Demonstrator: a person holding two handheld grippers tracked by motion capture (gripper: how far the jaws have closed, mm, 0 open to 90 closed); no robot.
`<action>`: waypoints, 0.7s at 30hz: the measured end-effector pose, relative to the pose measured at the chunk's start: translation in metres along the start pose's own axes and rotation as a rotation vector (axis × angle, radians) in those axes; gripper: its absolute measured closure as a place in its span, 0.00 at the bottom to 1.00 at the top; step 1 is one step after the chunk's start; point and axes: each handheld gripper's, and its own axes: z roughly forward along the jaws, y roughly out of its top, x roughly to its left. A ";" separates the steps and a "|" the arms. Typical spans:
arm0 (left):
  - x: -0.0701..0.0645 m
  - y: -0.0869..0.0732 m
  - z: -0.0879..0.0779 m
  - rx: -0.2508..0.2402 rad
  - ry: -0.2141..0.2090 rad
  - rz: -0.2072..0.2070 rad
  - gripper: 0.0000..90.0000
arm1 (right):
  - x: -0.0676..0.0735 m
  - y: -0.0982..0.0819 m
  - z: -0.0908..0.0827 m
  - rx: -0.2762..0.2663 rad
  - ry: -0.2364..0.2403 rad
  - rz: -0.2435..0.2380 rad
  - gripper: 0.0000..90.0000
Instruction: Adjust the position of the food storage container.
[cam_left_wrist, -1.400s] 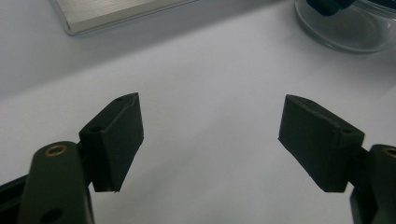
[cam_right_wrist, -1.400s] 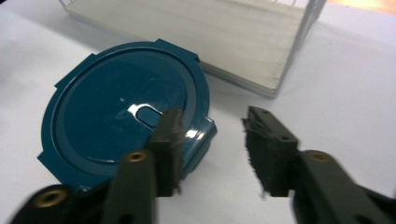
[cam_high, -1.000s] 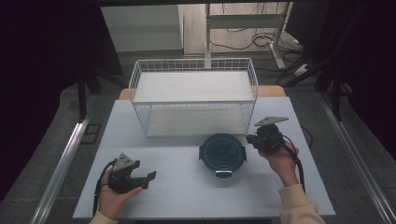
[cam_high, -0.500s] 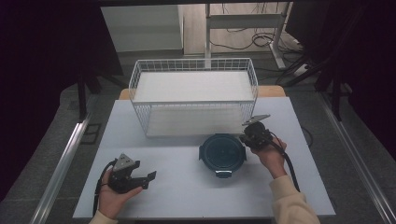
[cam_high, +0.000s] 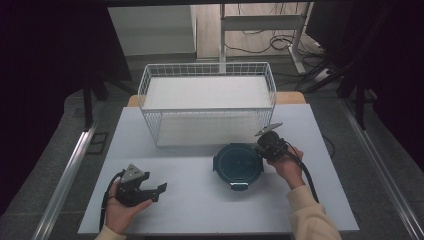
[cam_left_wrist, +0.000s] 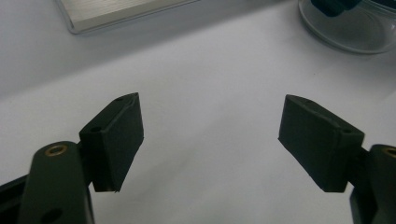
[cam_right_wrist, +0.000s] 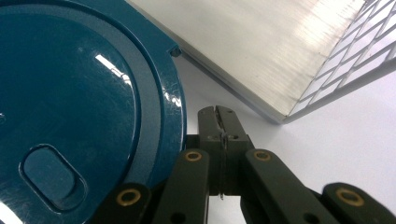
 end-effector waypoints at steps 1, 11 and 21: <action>0.000 0.000 0.000 0.000 0.000 0.000 0.24 | 0.000 0.000 0.000 0.000 0.000 0.000 1.00; 0.002 0.000 -0.001 -0.002 -0.001 -0.003 0.24 | 0.005 0.001 0.000 0.003 -0.012 -0.004 1.00; 0.002 0.000 -0.002 -0.007 0.000 -0.011 0.24 | 0.015 0.003 0.002 0.022 -0.012 -0.031 1.00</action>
